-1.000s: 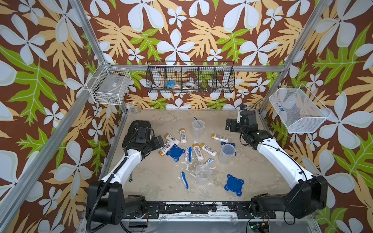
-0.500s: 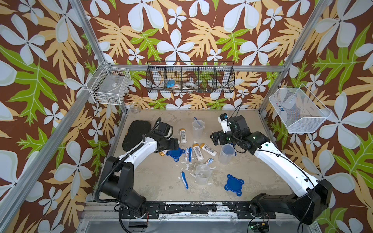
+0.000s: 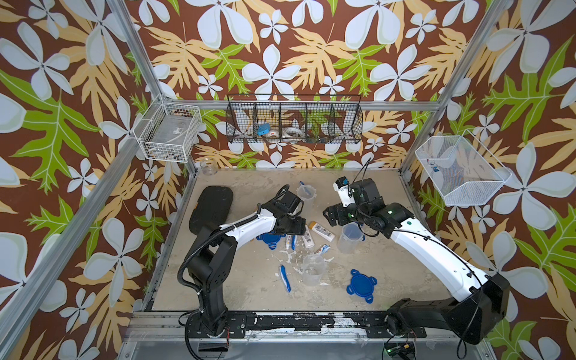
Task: Pack away toiletry kits
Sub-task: Pick up the toiletry item from the center of the board.
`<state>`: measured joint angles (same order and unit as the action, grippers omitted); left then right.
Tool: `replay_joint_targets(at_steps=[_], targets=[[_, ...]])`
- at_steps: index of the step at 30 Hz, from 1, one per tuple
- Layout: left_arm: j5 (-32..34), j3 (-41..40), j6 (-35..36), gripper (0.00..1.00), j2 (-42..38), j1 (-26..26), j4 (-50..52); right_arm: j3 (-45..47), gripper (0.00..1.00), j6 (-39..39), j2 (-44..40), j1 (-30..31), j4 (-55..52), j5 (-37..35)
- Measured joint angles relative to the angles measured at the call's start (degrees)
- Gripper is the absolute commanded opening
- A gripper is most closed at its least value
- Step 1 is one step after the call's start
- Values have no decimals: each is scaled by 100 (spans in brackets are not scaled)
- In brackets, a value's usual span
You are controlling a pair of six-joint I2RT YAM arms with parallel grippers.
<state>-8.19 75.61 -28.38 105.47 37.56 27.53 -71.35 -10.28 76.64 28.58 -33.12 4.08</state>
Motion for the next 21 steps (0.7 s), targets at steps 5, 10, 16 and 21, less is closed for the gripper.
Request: replay_joint_targets(at_steps=[5, 10, 16, 21], targets=[[83, 249, -208, 78, 372, 234, 52, 24, 93, 7, -280, -129, -4, -216], [343, 531, -280, 79, 734, 422, 55, 168, 93, 0, -466, -348, 13, -284], [846, 815, -227, 76, 1261, 680, 146, 212, 93, -15, -511, -468, 15, -299], [1296, 787, -149, 68, 1320, 791, 105, 197, 93, -13, -551, -509, 13, -315]])
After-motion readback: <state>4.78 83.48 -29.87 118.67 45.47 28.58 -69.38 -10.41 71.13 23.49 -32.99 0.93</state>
